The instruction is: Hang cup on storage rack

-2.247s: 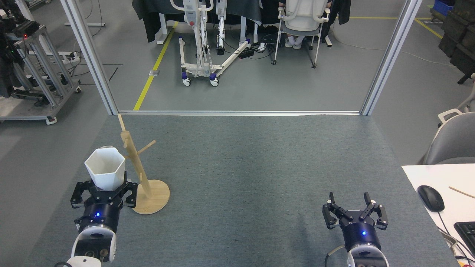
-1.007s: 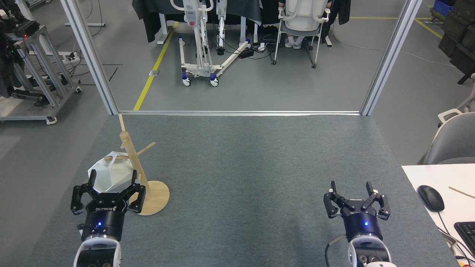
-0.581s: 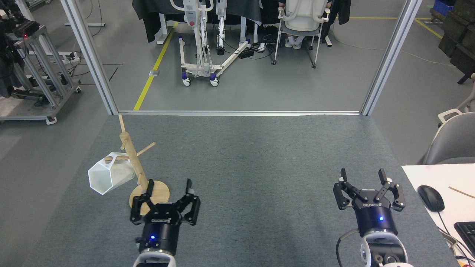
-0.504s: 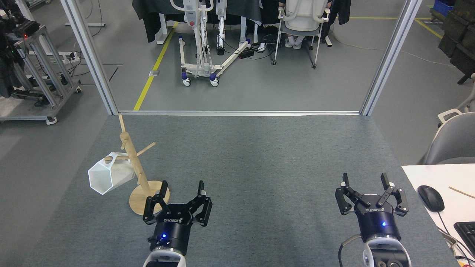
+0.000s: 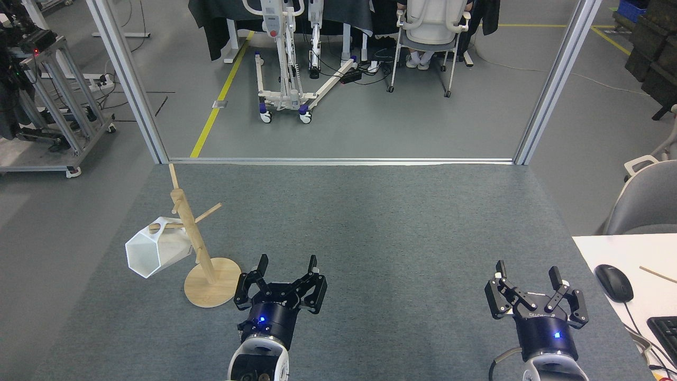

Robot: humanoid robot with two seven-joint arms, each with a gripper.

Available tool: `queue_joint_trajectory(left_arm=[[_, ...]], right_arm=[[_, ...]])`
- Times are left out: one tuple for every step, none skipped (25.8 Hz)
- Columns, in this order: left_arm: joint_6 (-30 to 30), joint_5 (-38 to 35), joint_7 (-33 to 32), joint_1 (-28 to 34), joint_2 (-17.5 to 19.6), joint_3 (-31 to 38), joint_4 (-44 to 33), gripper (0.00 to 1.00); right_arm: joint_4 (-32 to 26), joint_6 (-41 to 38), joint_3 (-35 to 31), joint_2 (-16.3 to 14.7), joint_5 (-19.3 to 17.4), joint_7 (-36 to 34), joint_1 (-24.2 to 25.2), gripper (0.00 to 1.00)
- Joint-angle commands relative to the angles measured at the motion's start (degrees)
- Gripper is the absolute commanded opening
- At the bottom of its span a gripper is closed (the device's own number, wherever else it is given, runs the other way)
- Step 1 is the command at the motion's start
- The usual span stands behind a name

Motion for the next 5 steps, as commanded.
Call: queue_joint_trajectory(left_arm=[[-0.1,0.0,0.0,-1.0,0.0,-0.1,0.7,0.99],[-0.1,0.0,0.0,-1.3,0.0,-0.1,1.0,0.99],[-0.1,0.0,0.0,-1.4,0.0,-0.1,1.0,0.99],[-0.3,0.0,0.0,-1.4,0.0,-0.1,0.9,0.99],[-0.5,0.0,0.0,-1.4,0.0,-0.2,0.8,0.99]], right_arm=[[0.1,-0.2,-0.2,0.3,-0.4,-0.7,-0.2,1.0],[0.2,-0.1,-0.3,0.4,-0.4,-0.7,-0.1,0.99],[0.2,-0.1,-0.3,0.4,-0.4,-0.7,-0.1,0.99],[0.3,-0.1,-0.3,0.5,-0.4,-0.7,-0.1,1.0],[0.3,-0.2,-0.3,0.5,-0.4,-0.7,-0.1,1.0]])
